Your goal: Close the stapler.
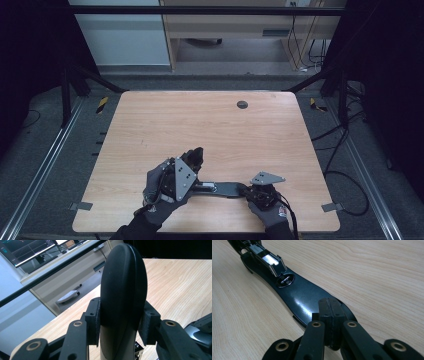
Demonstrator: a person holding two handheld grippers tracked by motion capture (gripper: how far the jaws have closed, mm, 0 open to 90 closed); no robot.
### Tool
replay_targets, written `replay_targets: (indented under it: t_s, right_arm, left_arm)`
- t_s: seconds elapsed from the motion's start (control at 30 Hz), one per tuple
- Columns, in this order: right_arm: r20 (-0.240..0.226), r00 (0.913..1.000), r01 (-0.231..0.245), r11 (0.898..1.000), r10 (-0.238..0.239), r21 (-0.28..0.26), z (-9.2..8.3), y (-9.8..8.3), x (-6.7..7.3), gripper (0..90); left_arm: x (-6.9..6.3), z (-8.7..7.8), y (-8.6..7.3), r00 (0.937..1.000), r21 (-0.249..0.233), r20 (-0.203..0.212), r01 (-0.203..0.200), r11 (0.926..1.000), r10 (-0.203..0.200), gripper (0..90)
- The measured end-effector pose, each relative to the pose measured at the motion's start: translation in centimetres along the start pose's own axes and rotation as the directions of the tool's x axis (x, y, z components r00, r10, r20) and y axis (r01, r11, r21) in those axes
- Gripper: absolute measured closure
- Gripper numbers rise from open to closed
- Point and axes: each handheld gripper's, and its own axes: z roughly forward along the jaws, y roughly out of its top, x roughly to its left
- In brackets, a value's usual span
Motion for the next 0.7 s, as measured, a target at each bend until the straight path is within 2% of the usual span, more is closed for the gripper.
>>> replay_targets:
  t_s: [0.33, 0.57, 0.7]
  right_arm:
    - [0.000, 1.0000, -0.002, 1.000, 0.002, 0.000, 0.0, 0.0, 0.0, 90.0]
    - [-0.003, 1.0000, -0.005, 1.000, 0.005, 0.002, 0.0, 0.0, 0.0, 90.0]
    - [-0.003, 1.0000, -0.005, 1.000, 0.005, 0.002, 0.0, 0.0, 0.0, 90.0]
  left_arm:
    - [-0.8, 0.4, 0.1, 0.9995, 0.002, -0.007, -0.031, 0.9995, 0.031, 58.3]
    - [-1.9, 1.0, 0.3, 0.9967, 0.010, -0.011, -0.081, 0.9967, 0.081, 58.0]
    - [-2.3, 1.3, 0.4, 0.9955, 0.013, -0.009, -0.094, 0.9955, 0.094, 57.7]
